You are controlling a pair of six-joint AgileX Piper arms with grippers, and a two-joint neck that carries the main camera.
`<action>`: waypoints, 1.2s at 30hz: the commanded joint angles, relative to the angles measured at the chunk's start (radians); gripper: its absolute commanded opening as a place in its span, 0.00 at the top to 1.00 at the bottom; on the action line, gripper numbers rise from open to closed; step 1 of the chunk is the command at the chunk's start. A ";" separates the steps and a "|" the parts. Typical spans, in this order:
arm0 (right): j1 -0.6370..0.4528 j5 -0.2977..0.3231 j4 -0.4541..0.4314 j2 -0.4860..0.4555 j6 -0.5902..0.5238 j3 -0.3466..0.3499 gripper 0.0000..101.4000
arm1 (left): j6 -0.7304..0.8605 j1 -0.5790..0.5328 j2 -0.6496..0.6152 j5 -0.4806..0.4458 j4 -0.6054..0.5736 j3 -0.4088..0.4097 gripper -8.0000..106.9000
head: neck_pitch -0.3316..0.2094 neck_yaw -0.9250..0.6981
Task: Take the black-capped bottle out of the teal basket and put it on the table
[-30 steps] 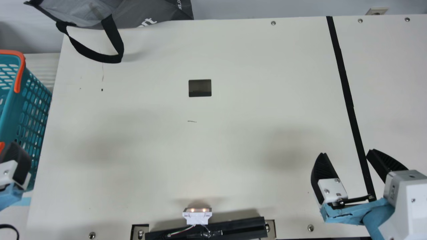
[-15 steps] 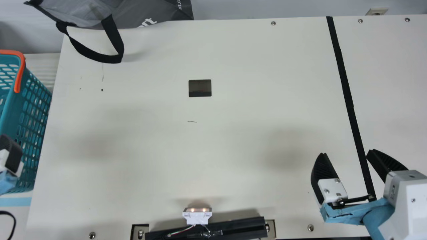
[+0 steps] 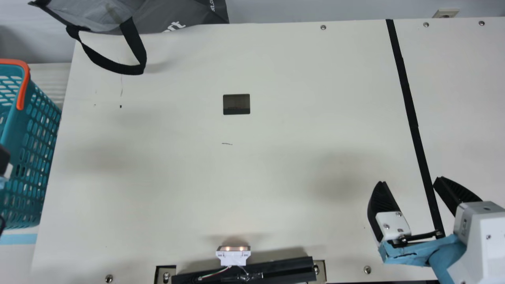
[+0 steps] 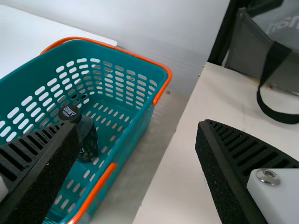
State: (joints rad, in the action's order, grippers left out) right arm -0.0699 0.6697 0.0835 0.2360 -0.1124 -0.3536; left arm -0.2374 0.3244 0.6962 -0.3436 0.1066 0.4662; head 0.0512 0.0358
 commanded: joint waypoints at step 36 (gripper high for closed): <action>0.000 -0.001 0.001 0.000 0.000 0.000 0.10 | 1.524 0.863 0.701 -0.436 -1.128 0.377 0.00 | -0.004 -0.008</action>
State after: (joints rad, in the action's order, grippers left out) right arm -0.0699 0.6687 0.0845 0.2360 -0.1124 -0.3536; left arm 1.2305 1.1805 1.3811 -0.7756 -1.0184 0.8430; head 0.0512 0.0358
